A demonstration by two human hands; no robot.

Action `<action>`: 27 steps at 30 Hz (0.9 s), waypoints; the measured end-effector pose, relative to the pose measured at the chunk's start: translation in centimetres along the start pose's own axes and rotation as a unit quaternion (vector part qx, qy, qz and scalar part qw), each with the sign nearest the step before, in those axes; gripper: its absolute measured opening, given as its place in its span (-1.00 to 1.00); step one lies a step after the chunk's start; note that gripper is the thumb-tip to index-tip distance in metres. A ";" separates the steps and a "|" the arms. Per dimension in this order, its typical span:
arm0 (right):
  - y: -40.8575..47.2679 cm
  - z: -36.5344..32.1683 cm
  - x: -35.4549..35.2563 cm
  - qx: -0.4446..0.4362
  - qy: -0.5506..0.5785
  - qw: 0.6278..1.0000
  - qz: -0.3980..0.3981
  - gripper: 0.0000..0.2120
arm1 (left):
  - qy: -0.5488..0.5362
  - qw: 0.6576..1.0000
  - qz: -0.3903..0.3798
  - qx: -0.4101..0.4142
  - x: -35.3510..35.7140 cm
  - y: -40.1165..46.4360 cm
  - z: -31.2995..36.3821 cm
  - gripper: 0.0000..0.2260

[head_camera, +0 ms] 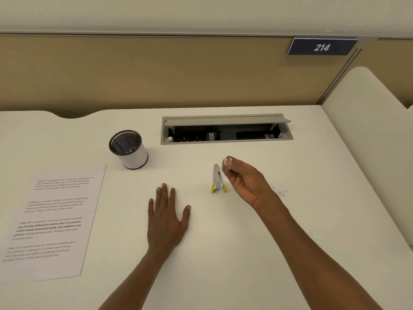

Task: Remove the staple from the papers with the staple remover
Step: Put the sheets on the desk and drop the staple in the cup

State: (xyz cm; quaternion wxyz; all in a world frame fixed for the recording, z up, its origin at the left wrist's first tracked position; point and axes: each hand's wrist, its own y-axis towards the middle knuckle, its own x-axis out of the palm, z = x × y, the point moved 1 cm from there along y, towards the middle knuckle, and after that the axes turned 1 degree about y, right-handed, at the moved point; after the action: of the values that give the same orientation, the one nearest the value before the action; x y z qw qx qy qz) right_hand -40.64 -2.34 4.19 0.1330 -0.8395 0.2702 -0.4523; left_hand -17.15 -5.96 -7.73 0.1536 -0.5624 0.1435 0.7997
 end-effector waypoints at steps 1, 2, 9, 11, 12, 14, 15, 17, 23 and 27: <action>0.4 0.5 1.5 0.009 -0.006 1.000 -0.012 -0.89 | 0.000 1.000 -0.001 -0.001 0.0 0.0 0.0 -0.32; 0.8 1.1 3.0 0.019 -0.008 0.999 -0.025 -0.89 | 0.001 1.000 -0.003 -0.002 0.0 0.0 0.1 -0.32; 5.0 6.3 13.5 0.080 -0.045 0.990 -0.105 -0.91 | 0.008 1.000 -0.013 -0.007 -0.2 -0.1 0.2 -0.34; 6.5 7.7 15.8 0.081 -0.068 0.987 -0.118 -0.92 | 0.005 1.000 -0.014 -0.009 -0.1 0.0 0.2 -0.34; 7.2 8.4 16.8 0.077 -0.086 0.986 -0.121 -0.92 | 0.001 1.000 -0.015 -0.009 -0.2 0.0 0.2 -0.34; 8.6 9.6 18.2 0.056 -0.147 0.980 -0.122 -0.91 | -0.004 1.000 -0.018 -0.010 -0.3 0.0 0.3 -0.34; 9.3 10.1 18.8 0.039 -0.197 0.972 -0.119 -0.90 | -0.007 1.000 -0.017 -0.011 -0.3 0.0 0.3 -0.35; 10.8 11.1 19.6 -0.014 -0.331 0.938 -0.107 -0.87 | -0.013 1.000 -0.015 -0.010 -0.5 0.0 0.4 -0.35; 12.5 12.2 22.3 -0.196 -0.705 0.670 -0.128 -0.86 | -0.017 1.000 -0.011 -0.009 -0.3 0.0 0.3 -0.36; 12.8 12.6 23.0 -0.213 -0.789 0.547 -0.180 -0.68 | -0.017 1.000 -0.009 -0.009 -0.5 0.0 0.4 -0.36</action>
State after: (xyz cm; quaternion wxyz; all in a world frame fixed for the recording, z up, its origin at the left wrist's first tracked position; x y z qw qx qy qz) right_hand -24.26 -26.32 7.01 0.0256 -0.8931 -0.0119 0.4490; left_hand -17.29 -5.82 -7.15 0.1581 -0.5514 0.1281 0.8090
